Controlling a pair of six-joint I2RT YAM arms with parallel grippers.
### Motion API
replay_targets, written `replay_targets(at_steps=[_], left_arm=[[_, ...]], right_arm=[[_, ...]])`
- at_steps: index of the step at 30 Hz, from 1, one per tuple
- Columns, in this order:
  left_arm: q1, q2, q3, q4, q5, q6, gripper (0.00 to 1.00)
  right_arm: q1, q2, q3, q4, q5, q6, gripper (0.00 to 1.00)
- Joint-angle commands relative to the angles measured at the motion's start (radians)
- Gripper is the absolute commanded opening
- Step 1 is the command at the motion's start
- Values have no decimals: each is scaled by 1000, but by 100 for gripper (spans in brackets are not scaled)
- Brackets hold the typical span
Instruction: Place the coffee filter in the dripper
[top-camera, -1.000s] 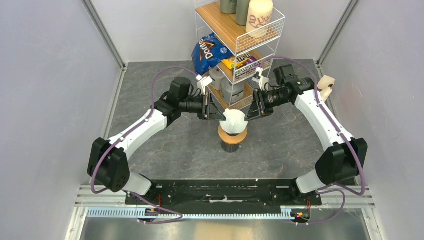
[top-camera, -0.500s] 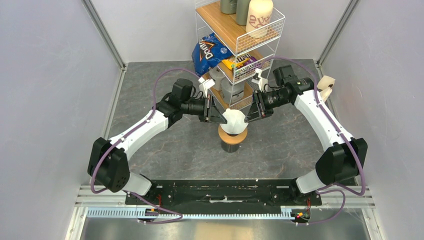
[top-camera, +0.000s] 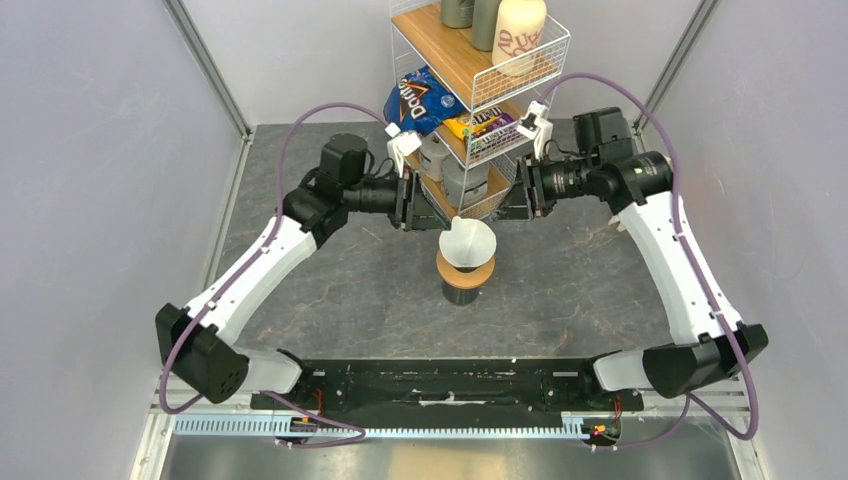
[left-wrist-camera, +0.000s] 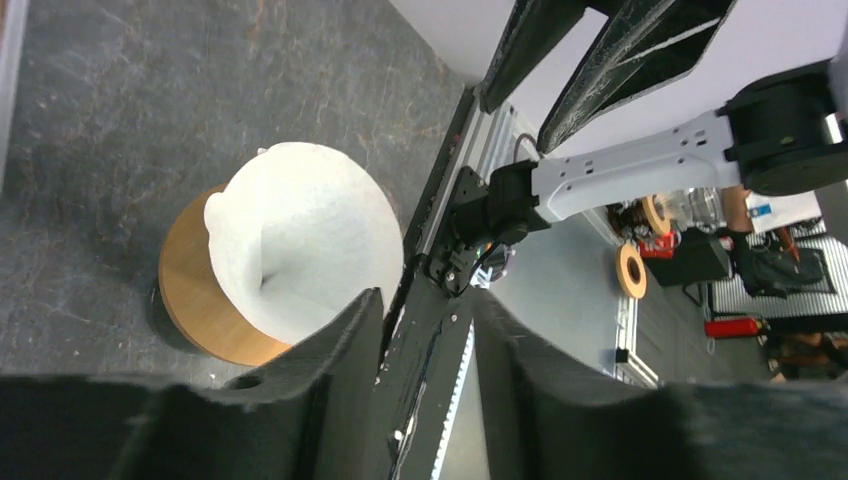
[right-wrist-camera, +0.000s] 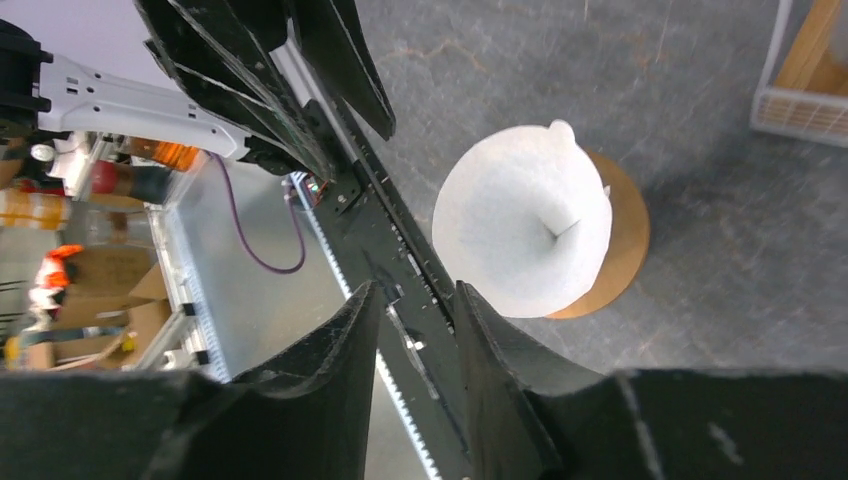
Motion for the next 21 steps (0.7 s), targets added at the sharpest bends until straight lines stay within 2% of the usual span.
replay_targets(at_steps=[1,3,4,7,9,16,18,21], left_arm=[[66,-103,42,-26,12,41,55],[117,-137,47,-27,9,30,81],[144,-152,53,-38,8,26,88],[231,-170,97,-136,18,45,90],[286,-163,150,-254,15,92,90],[567,-115,195,-548,-28,189,92],[614,-89,211,-630,-104,274,93],[620,-91,163,-664,-298,368,93]], right_arm=[[3,-62,77,52,41,-13,49],[1,-85,88,66,102,13,64],[-3,-95,88,71,123,21,70],[-16,-137,70,90,192,41,90],[-30,-173,37,99,243,43,97],[-145,-314,-176,115,386,60,97],[-195,-338,-237,114,414,58,97],[-230,-331,-302,102,459,19,97]])
